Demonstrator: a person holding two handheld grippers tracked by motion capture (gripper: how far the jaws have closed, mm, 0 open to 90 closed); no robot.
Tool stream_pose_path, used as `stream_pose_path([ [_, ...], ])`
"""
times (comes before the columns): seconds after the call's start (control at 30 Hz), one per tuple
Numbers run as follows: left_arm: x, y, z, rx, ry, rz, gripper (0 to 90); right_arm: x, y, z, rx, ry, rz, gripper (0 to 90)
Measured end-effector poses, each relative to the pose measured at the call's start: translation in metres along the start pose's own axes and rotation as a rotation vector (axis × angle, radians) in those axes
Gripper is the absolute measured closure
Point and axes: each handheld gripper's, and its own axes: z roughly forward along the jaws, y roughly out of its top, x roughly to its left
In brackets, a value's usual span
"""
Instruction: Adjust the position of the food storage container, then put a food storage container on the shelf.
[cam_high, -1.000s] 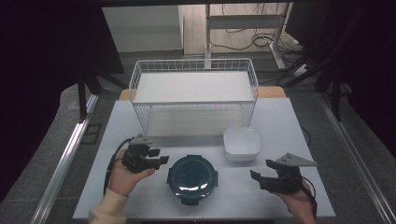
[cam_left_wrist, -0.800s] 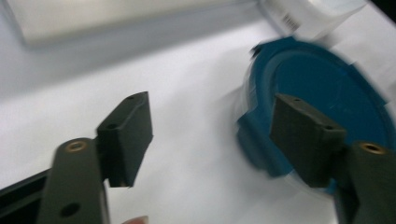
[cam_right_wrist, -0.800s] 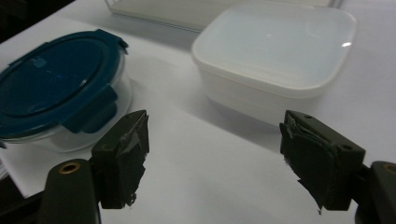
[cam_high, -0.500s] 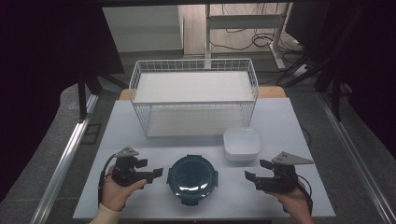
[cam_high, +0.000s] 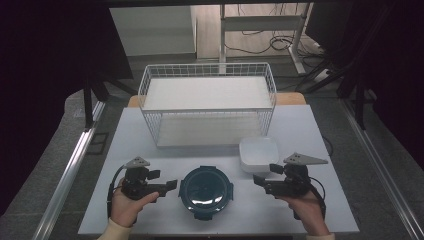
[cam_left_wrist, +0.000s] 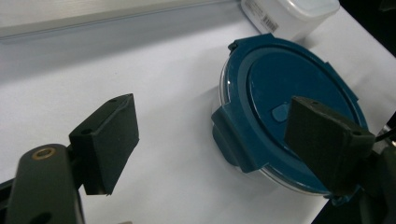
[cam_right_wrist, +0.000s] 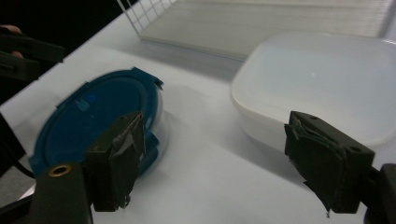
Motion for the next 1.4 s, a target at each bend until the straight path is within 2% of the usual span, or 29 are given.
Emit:
stream_pose_path([
  [0.07, -0.002, 0.0, -0.002, -0.025, 0.006, -0.003, 18.2, 0.002, 0.005, 0.005, 0.005, 0.009, -0.002, 19.3],
  [0.13, -0.004, 0.0, -0.005, -0.033, 0.017, 0.003, 18.1, 0.004, 0.01, 0.008, 0.012, -0.003, -0.015, 19.0],
  [0.27, -0.003, -0.001, -0.008, -0.044, 0.016, -0.011, 17.6, 0.009, 0.016, 0.008, -0.002, 0.009, -0.007, 18.0],
  [0.4, -0.002, -0.003, -0.006, -0.035, 0.016, -0.014, 17.6, 0.008, 0.011, 0.012, 0.009, -0.01, 0.047, 17.6],
  [0.5, 0.0, -0.004, -0.003, -0.024, 0.012, -0.019, 17.3, 0.007, 0.008, 0.013, 0.008, 0.005, 0.083, 17.7],
  [0.67, 0.001, -0.006, 0.002, -0.024, -0.006, -0.041, 17.6, 0.013, 0.005, 0.021, 0.032, 0.012, 0.092, 17.9],
  [0.8, 0.003, -0.007, 0.004, -0.031, -0.032, -0.078, 17.6, 0.02, 0.001, 0.029, 0.058, 0.034, 0.093, 16.9],
  [0.97, 0.008, -0.01, 0.007, -0.025, -0.087, -0.148, 17.5, 0.026, -0.002, 0.038, 0.079, 0.068, 0.13, 15.4],
  [1.17, 0.008, -0.011, 0.011, -0.019, -0.127, -0.162, 17.8, 0.033, -0.008, 0.05, 0.109, 0.101, 0.16, 13.4],
  [1.23, 0.008, -0.012, 0.016, -0.01, -0.143, -0.173, 17.9, 0.036, -0.01, 0.055, 0.117, 0.113, 0.173, 12.1],
  [1.3, 0.007, -0.013, 0.023, 0.011, -0.162, -0.165, 18.0, 0.038, -0.012, 0.059, 0.123, 0.117, 0.188, 10.9],
  [1.4, 0.008, -0.014, 0.029, 0.017, -0.184, -0.184, 18.3, 0.041, -0.016, 0.065, 0.136, 0.128, 0.215, 9.7],
])
